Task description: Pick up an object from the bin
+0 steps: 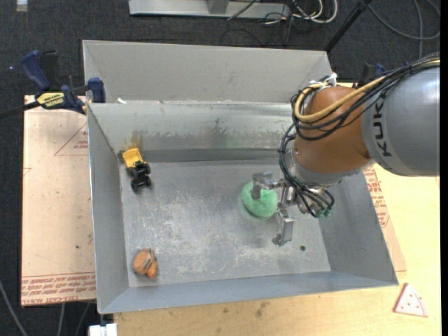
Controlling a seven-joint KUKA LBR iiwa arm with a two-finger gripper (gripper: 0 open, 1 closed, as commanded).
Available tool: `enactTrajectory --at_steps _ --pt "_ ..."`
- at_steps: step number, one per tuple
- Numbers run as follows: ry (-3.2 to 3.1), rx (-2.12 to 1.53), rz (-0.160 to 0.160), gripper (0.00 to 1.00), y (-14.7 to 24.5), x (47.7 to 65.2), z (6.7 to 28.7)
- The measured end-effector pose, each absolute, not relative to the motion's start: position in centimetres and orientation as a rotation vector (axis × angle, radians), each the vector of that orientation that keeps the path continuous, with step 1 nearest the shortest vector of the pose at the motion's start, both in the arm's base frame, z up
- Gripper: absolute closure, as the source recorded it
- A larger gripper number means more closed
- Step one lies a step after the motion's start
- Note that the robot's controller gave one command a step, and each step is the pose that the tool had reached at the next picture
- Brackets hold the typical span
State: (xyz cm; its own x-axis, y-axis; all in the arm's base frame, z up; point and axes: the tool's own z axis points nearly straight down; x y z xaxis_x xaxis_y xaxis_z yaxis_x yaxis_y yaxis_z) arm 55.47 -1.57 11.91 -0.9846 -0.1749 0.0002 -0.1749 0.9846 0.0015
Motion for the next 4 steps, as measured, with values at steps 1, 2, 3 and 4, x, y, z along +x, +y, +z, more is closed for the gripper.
enactTrajectory --at_steps 1,2,3,4 --pt "-3.139 0.234 -0.001 0.00 -4.5 60.4 11.2" --pt "-3.082 0.626 -0.001 0.00 -5.6 61.6 8.2" --pt "-3.127 0.335 -0.003 1.00 -2.5 61.3 7.0" --pt "-3.127 0.334 -0.003 1.00 -2.6 61.3 7.0"
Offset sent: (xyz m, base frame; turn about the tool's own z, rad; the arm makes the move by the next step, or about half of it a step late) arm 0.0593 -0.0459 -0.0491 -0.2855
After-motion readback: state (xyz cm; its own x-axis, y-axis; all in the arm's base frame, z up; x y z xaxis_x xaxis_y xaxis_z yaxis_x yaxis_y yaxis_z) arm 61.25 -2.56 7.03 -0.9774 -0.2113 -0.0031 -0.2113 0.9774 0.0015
